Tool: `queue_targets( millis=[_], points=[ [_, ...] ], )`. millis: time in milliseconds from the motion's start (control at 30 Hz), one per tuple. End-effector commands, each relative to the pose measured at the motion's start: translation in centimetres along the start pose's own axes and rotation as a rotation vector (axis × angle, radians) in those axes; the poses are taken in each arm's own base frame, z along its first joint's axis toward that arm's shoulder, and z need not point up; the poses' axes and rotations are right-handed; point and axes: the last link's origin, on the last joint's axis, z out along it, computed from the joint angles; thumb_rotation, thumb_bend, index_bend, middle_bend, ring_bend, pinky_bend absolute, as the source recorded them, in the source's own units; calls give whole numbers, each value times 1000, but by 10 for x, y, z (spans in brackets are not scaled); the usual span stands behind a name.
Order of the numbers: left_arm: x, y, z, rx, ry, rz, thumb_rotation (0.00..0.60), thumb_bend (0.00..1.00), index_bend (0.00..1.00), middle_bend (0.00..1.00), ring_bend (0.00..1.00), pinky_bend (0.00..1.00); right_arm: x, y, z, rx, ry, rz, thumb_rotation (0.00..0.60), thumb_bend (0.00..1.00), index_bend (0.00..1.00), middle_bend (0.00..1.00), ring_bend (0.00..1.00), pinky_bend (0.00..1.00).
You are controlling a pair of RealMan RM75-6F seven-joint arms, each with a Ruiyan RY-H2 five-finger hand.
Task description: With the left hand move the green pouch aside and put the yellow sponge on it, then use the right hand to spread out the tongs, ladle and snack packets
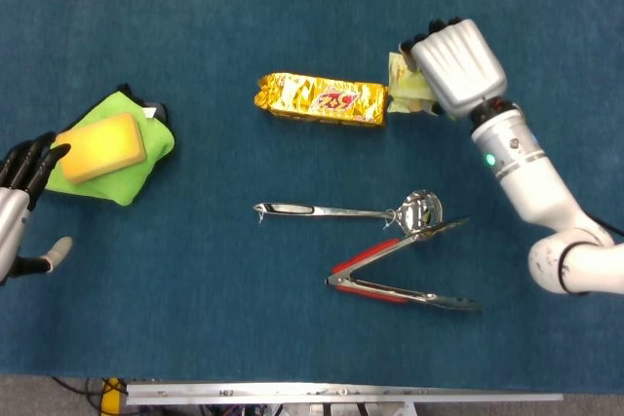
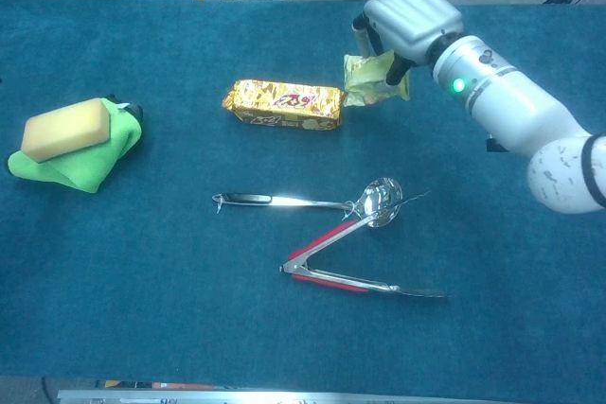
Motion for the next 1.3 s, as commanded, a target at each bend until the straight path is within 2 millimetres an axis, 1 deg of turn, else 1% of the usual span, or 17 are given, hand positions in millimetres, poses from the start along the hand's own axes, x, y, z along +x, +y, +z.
queue_targets(
  millis=[33, 300, 400, 500, 700, 833, 1000, 1133, 1233, 1300],
  points=[
    [0, 0, 0, 2, 1, -1, 600, 265, 0, 0, 0, 150, 2, -3, 5, -17, 13, 11, 600, 0, 535, 557, 384, 491],
    [0, -1, -1, 5, -1, -3, 600, 265, 0, 0, 0, 150, 4, -10, 19, -59, 46, 16, 600, 0, 518, 493, 326, 452],
    [0, -2, -2, 6, 0, -3, 600, 265, 0, 0, 0, 150, 4, -13, 20, -57, 47, 21, 600, 0, 469, 457, 300, 434],
    [1, -3, -3, 11, 4, -4, 600, 265, 0, 0, 0, 150, 4, -12, 15, -42, 50, 13, 600, 0, 410, 421, 275, 426],
    [3, -5, -2, 18, 16, -6, 600, 265, 0, 0, 0, 150, 10, -2, -7, -13, 46, 22, 600, 0, 393, 416, 273, 425],
    [4, -5, 0, 19, 20, -7, 600, 265, 0, 0, 0, 150, 13, 5, -26, 17, 25, 20, 600, 0, 393, 416, 273, 424],
    [3, -4, 0, 17, 16, -8, 600, 265, 0, 0, 0, 150, 10, 7, -46, 67, -18, -41, 600, 0, 373, 411, 273, 424],
    [2, -5, -1, 19, 13, -9, 600, 265, 0, 0, 0, 150, 5, 13, -56, 77, -55, -109, 600, 0, 359, 410, 274, 425],
    [2, -6, -1, 21, 13, -11, 600, 265, 0, 0, 0, 150, 1, 19, -63, 69, -80, -146, 600, 0, 358, 410, 312, 430],
    [2, -6, -2, 22, 13, -11, 600, 266, 0, 0, 0, 150, -1, 25, -67, 60, -101, -152, 600, 0, 359, 422, 348, 460]
  ],
)
